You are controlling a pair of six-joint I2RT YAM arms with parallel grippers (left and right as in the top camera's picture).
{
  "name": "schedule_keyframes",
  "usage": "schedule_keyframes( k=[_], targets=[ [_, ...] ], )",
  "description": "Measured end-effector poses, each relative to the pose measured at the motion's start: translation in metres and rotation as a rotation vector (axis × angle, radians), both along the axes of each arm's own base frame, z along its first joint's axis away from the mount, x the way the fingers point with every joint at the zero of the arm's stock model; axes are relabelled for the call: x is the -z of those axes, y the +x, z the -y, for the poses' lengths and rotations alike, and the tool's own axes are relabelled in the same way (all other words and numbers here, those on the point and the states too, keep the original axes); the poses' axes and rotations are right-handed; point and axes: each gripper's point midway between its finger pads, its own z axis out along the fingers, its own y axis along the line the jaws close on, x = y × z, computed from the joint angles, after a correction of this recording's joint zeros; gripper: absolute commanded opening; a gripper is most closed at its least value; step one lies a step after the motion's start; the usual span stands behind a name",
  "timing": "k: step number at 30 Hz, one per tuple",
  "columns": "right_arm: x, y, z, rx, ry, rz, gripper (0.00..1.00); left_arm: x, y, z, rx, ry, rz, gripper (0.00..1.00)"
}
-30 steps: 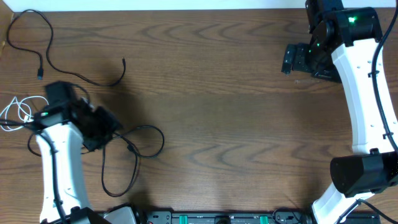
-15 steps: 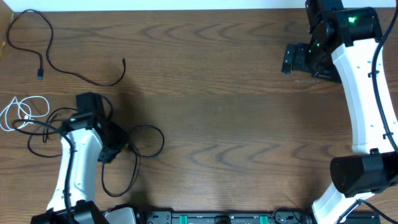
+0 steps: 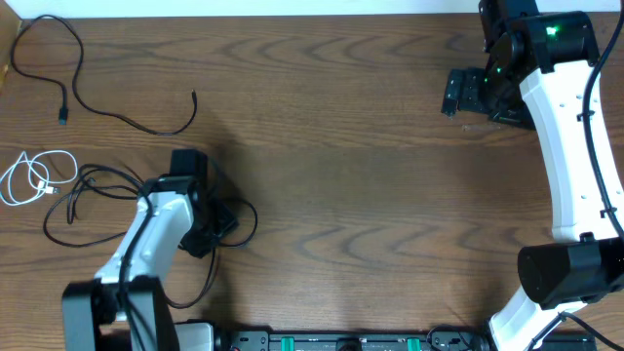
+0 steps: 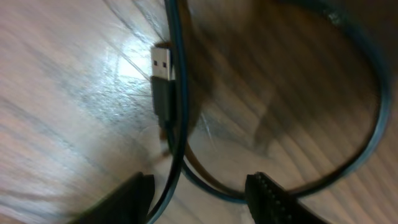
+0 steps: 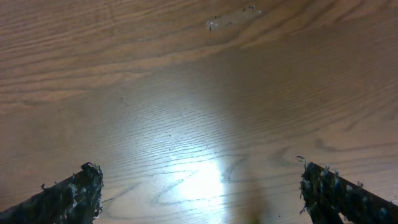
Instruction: Untangle cables
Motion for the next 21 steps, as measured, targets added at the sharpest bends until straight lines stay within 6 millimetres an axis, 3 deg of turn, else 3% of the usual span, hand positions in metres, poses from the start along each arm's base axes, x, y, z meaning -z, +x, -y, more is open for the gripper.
schedule_keyframes(
  k=[2, 12, 17, 21],
  targets=[
    [0.0, 0.0, 0.0, 0.0, 0.0, 0.0, 0.99, 0.006, -0.003, 0.001, 0.01, -0.001, -0.029, 0.09],
    [0.0, 0.0, 0.0, 0.0, 0.0, 0.0, 0.99, 0.01, -0.002, 0.006, -0.001, -0.033, -0.048, 0.08],
    [0.0, 0.0, 0.0, 0.0, 0.0, 0.0, 0.99, -0.007, 0.023, 0.008, -0.116, -0.091, 0.031, 0.08],
    [0.0, 0.0, 0.0, 0.0, 0.0, 0.0, 0.99, -0.03, 0.059, 0.008, -0.241, -0.216, 0.187, 0.08]
  ],
)
